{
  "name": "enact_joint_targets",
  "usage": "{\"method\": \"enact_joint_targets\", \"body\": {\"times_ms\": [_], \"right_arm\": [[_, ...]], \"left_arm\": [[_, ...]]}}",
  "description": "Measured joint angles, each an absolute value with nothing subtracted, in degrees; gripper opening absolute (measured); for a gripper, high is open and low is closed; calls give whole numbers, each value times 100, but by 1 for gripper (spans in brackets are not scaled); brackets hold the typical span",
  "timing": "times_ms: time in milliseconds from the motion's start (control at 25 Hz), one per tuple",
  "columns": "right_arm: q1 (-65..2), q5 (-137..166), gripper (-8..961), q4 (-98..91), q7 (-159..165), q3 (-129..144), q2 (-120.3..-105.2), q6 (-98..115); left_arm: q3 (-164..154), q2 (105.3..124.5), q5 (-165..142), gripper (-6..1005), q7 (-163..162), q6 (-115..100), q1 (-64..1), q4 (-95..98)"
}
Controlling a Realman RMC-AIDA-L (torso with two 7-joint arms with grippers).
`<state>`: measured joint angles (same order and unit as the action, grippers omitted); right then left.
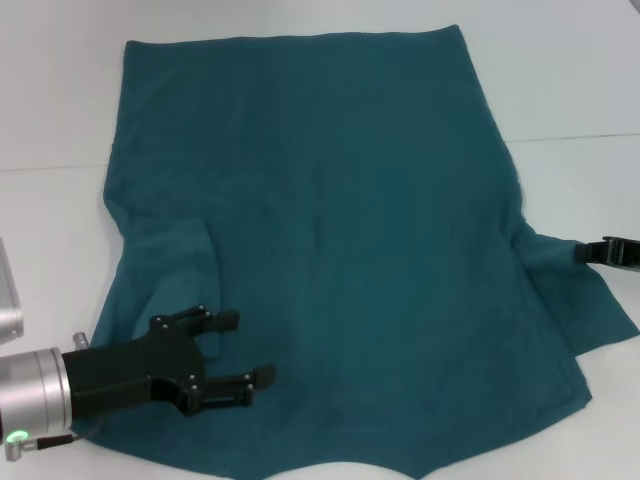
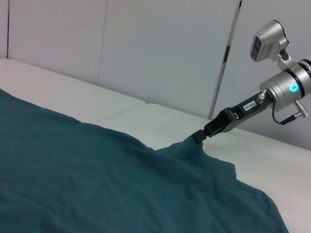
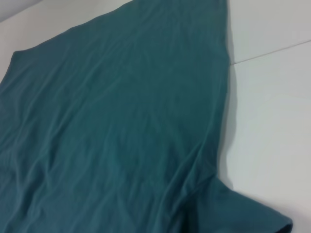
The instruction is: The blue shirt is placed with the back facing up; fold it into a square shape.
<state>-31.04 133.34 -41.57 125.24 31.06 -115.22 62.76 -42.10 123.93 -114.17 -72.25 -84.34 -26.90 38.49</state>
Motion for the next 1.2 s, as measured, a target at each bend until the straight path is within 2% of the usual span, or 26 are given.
{"method": "enact_joint_targets", "body": {"times_ms": [160, 360, 920, 1200], "right_arm": [[-3092, 13282, 65, -4136, 12419, 2979, -11542, 6272], [-3047, 13140, -1, -4121, 12350, 2914, -11545, 6268], [-2876, 12843, 0, -4122, 12000, 2674, -11434, 5987], [-3002, 12721, 0, -4096, 11600, 2675, -11526, 5634]], "left_arm": [[-4210, 12393, -11417, 907, -7224, -8435, -2688, 3849], [-4210, 12393, -11417, 907, -7217, -8436, -2689, 3849], [-4210, 12398, -11412, 907, -7231, -8437, -2698, 3840], [-4179, 12407, -11370, 907, -7233, -8437, -2684, 3752]]}}
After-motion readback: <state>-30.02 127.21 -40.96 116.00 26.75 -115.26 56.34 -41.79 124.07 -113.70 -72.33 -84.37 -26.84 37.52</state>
